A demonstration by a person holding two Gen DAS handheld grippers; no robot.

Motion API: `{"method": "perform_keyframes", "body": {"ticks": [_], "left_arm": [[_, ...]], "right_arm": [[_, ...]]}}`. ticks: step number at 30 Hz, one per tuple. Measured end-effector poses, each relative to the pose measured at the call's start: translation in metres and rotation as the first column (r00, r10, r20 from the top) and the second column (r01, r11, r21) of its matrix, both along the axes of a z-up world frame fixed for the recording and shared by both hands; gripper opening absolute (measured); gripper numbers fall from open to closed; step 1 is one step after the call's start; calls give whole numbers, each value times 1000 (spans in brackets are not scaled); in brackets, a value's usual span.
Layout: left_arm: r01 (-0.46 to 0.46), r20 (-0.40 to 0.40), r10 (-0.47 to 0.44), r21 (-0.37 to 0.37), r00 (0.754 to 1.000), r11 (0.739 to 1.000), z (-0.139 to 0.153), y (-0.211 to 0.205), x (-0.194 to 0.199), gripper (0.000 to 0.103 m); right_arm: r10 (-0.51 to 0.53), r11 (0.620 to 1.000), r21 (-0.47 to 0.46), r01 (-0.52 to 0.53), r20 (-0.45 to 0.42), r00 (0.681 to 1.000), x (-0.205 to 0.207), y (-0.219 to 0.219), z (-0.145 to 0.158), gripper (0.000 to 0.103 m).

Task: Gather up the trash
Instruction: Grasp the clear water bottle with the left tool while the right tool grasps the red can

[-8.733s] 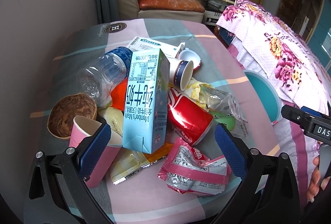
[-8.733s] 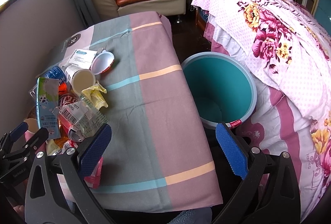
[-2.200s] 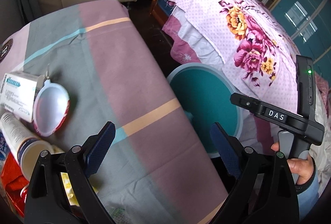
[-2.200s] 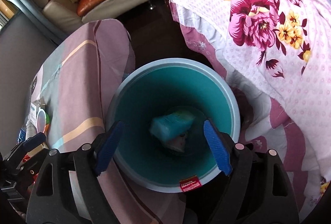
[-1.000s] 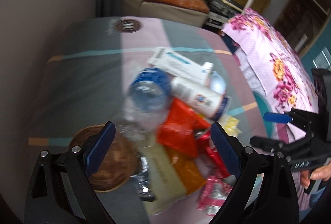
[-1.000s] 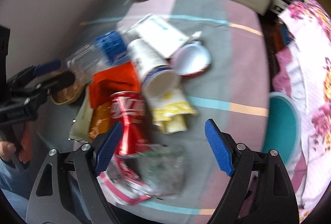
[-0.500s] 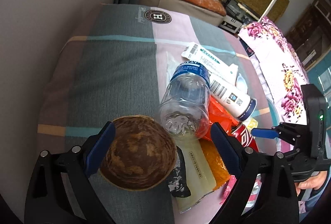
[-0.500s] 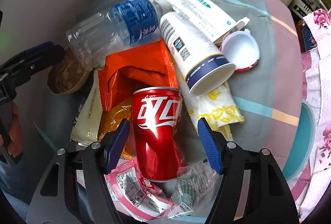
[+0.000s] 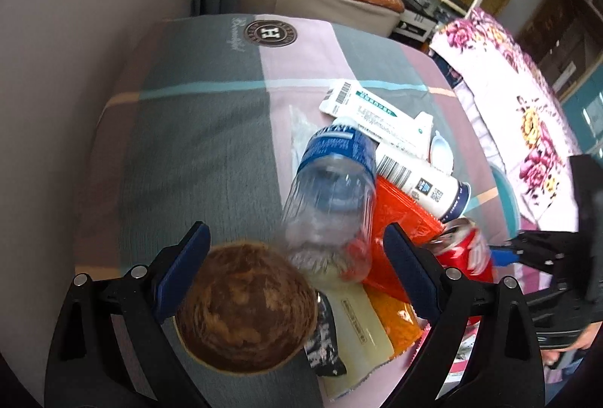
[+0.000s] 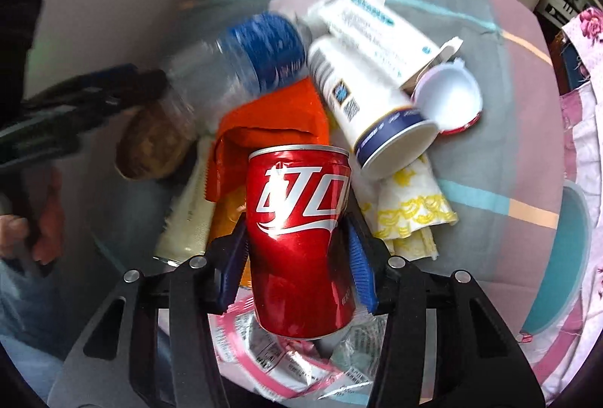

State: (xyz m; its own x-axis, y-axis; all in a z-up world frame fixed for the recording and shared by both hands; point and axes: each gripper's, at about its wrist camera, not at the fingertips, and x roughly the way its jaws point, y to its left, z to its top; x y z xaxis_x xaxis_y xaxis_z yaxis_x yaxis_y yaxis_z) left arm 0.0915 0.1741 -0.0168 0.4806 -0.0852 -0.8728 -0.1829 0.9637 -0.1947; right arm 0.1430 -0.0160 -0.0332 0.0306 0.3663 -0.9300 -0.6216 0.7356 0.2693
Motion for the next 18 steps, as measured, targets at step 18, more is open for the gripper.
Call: {"method": "perform_keyframes", "body": {"ticks": [18], "left_arm": [[136,-179,-125,55,976,989,-55,-31,73,76]], "right_arm": [[-222,965,148,215,34,974,50,-85,34,47]]}}
